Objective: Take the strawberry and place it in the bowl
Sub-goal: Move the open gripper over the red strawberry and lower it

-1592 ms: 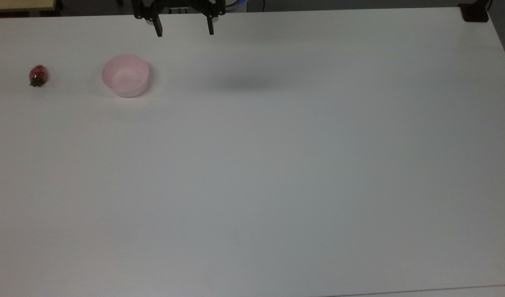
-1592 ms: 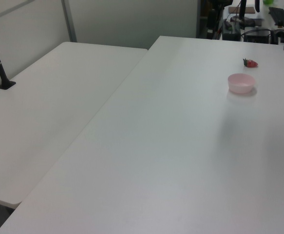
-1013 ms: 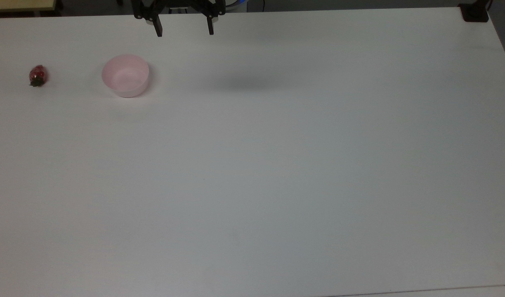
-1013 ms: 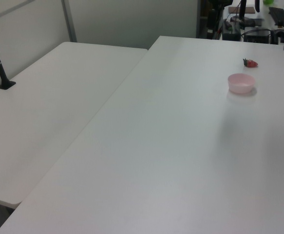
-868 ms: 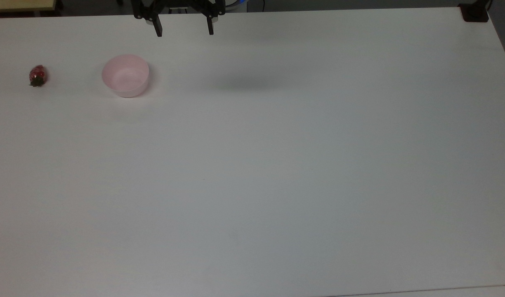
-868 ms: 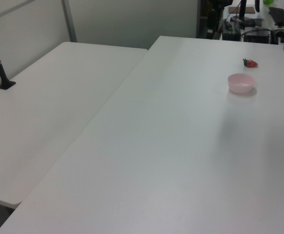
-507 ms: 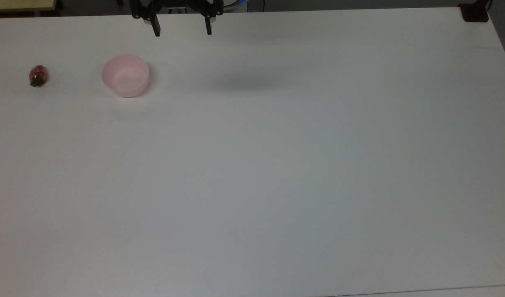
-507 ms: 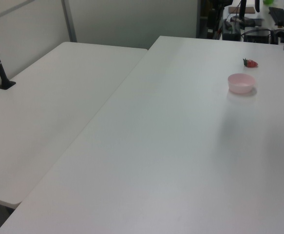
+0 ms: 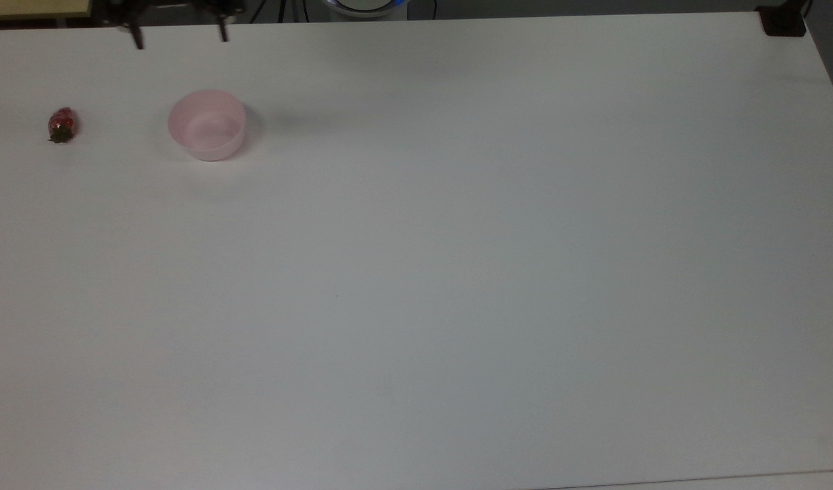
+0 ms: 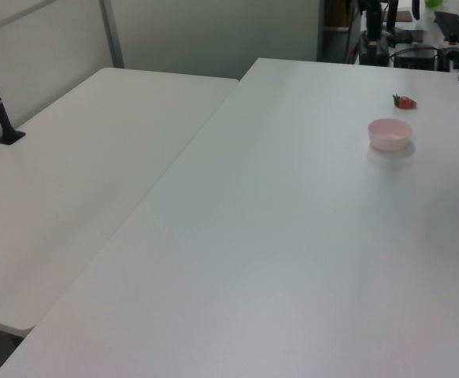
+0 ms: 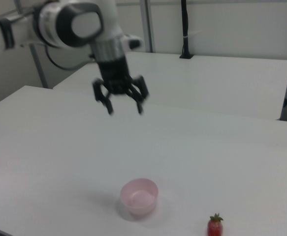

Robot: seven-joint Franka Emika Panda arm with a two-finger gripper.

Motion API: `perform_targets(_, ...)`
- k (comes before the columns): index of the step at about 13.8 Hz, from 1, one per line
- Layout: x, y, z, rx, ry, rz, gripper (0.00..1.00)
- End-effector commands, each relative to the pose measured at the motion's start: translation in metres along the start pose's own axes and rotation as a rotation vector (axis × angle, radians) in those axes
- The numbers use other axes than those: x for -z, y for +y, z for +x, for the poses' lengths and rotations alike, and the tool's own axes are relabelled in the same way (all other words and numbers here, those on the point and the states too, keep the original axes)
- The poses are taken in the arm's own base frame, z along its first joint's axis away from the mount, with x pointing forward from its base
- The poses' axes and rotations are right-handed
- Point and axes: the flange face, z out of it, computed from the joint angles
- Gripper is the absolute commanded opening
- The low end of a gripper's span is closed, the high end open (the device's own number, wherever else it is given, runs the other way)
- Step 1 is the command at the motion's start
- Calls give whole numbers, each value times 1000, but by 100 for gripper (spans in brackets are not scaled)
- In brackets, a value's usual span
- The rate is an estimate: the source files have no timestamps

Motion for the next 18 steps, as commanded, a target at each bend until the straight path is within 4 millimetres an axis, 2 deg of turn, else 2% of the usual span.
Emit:
perform_targets(1, -74, 58, -38, -106, -32, -28, 100)
perform_targets(3, -110, 92, -57, -197, 17, -56, 100)
perform_targets(5, -149, 118, -63, -214, 20, -76, 100)
perform_targets(7, -176, 148, -79, -199, 1, -85, 99)
perform_targets(8, -189, 162, -90, -184, -11, -83, 93)
perform_targets(11, -232, 201, -114, -257, -3, -88, 88)
perform_targets(12, -247, 204, -112, -268, 4, -87, 85)
perform_targets(15, -273, 214, -116, -273, 6, -100, 83)
perform_targets(18, -301, 209, -108, -267, -11, -89, 85)
